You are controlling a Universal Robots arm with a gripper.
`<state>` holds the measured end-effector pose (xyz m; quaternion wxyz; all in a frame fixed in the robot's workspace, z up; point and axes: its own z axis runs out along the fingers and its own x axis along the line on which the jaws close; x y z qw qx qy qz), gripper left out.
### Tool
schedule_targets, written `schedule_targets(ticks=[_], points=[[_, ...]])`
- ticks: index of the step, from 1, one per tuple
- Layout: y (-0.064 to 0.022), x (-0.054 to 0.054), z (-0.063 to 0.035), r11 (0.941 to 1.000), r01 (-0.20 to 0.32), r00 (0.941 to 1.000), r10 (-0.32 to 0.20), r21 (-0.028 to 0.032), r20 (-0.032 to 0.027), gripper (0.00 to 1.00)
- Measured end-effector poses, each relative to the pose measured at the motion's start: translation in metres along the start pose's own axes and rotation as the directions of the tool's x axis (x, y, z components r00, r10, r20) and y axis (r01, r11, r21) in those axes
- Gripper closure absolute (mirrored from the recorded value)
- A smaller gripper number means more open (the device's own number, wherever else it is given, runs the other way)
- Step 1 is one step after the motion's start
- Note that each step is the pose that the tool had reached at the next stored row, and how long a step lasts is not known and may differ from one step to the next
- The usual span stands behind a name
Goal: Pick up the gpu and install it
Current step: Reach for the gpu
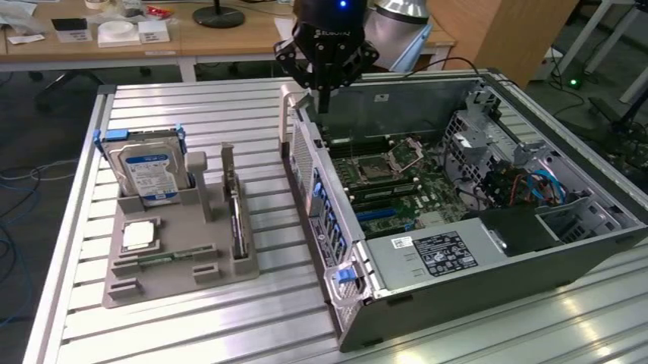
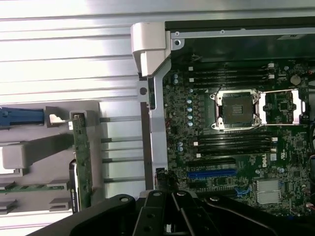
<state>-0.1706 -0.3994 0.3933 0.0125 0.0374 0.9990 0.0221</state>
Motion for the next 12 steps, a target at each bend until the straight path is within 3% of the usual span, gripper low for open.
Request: schedule_targets(ticks=[12], points=[[-0.0018,0.023,-0.0006,1.0,0.0,1.0,0.0,0.0,0.0,0.89]])
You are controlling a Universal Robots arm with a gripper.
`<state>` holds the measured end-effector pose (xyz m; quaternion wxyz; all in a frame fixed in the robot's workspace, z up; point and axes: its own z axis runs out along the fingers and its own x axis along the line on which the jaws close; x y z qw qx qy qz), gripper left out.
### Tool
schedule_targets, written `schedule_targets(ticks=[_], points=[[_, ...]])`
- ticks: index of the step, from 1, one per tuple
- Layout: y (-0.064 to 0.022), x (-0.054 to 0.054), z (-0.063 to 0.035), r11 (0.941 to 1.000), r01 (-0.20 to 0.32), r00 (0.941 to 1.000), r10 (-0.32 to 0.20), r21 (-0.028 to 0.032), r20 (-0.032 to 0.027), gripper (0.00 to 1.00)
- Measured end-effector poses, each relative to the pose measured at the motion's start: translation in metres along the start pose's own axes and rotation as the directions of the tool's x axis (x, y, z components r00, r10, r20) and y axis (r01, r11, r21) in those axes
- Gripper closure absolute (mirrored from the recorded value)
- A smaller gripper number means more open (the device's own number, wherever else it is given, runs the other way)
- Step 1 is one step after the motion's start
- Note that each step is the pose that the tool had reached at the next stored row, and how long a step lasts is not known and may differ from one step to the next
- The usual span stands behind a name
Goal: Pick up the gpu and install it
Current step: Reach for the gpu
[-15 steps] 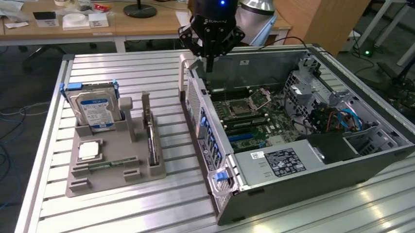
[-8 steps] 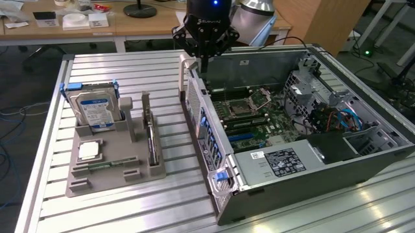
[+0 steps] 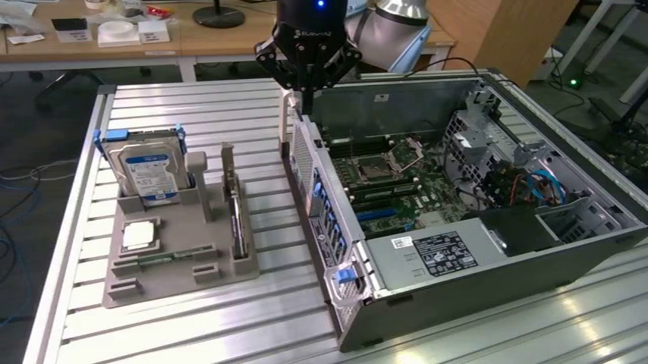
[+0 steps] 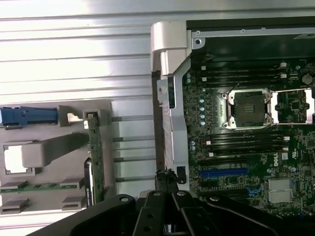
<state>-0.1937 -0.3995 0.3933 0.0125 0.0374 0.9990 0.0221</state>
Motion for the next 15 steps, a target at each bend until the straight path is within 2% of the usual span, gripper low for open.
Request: schedule_targets(ticks=[15], points=[[-0.0027,0.033,-0.0009,1.0,0.0,1.0,0.0,0.0,0.0,0.89]])
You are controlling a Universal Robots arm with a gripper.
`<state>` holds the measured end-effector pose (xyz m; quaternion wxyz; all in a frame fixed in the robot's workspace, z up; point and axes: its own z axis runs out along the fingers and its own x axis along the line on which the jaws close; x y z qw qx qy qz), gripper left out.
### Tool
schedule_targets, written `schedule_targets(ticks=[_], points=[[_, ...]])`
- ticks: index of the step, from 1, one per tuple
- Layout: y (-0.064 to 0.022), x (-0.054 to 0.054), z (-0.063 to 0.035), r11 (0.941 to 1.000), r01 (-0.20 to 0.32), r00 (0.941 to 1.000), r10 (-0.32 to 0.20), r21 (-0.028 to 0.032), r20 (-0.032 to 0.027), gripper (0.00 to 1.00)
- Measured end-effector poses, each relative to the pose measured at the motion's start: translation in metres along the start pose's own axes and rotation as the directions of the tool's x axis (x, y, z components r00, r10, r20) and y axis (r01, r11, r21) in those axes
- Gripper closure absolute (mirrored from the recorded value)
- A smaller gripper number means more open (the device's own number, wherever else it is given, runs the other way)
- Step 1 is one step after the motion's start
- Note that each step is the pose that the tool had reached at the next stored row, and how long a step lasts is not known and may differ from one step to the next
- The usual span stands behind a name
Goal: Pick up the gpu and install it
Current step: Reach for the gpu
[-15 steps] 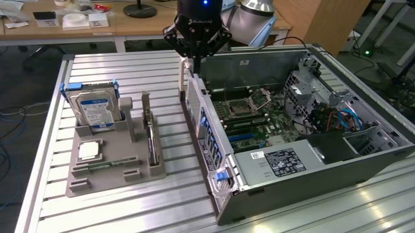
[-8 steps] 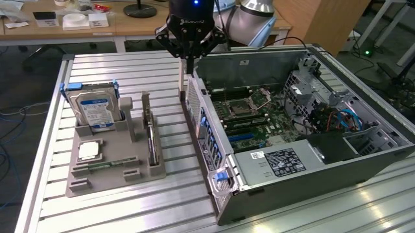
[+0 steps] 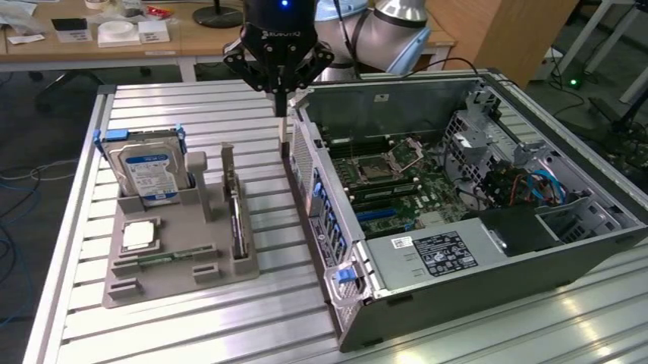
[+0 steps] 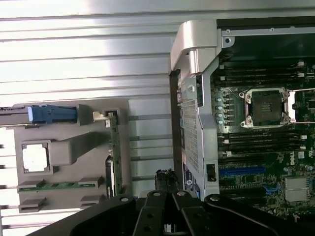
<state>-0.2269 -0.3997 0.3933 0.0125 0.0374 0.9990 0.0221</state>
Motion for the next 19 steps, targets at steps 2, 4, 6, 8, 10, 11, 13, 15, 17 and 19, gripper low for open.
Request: schedule_targets(ticks=[2,4,6,8,10,11,13,15,17,19], points=[[-0.0004,0.004,-0.0001,1.0,0.0,1.0,0.0,0.0,0.0,0.89],[-0.0007,0.009,-0.0002,1.0,0.0,1.0,0.0,0.0,0.0,0.89],[-0.0011,0.013,-0.0003,1.0,0.0,1.0,0.0,0.0,0.0001,0.89],[-0.0014,0.017,-0.0004,1.0,0.0,1.0,0.0,0.0,0.0,0.89],[-0.0018,0.021,-0.0006,1.0,0.0,1.0,0.0,0.0,0.0,0.89],[-0.002,0.023,-0.0006,1.0,0.0,1.0,0.0,0.0,0.0,0.89],[-0.0023,0.027,-0.0007,1.0,0.0,1.0,0.0,0.0,0.0,0.89],[-0.0027,0.032,-0.0009,1.0,0.0,1.0,0.0,0.0,0.0,0.89],[-0.0031,0.036,-0.001,1.0,0.0,1.0,0.0,0.0,0.0001,0.89],[-0.0034,0.04,-0.0011,1.0,0.0,1.0,0.0,0.0,0.0001,0.89]])
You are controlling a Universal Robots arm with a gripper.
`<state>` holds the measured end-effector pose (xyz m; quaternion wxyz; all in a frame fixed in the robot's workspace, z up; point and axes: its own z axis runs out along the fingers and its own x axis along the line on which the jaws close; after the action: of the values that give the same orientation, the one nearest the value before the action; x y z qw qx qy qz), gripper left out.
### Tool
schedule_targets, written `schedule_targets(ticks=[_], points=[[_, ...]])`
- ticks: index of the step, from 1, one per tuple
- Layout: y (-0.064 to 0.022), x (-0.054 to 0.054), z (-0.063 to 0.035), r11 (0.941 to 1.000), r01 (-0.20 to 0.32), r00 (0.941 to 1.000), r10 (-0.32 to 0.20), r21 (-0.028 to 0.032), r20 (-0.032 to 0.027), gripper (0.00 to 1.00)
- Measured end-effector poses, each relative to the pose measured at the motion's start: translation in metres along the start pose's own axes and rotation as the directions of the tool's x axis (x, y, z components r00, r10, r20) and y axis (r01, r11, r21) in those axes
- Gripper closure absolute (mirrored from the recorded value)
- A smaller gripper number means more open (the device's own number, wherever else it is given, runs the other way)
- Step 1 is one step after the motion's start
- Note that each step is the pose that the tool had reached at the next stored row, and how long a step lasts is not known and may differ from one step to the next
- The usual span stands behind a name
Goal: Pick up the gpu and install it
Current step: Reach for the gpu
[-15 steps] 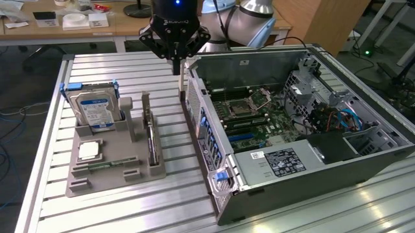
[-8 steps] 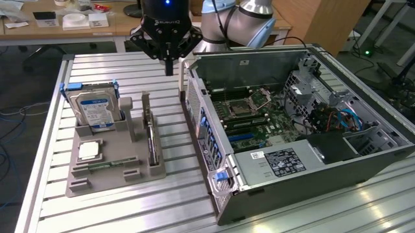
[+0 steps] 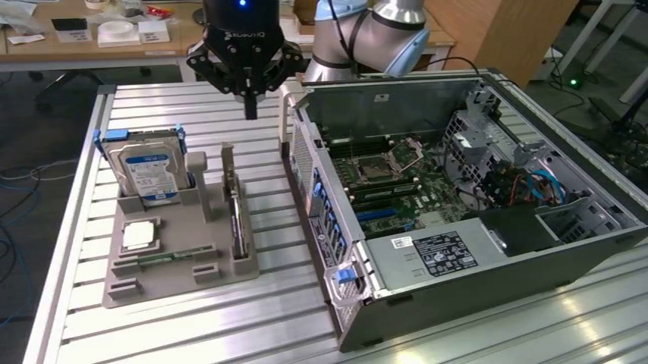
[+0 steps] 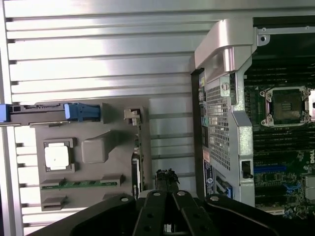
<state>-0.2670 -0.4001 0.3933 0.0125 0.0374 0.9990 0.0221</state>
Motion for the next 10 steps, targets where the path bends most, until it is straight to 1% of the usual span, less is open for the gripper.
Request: schedule_targets(ticks=[10], points=[[-0.0017,0.02,-0.0005,1.0,0.0,1.0,0.0,0.0,0.0,0.89]])
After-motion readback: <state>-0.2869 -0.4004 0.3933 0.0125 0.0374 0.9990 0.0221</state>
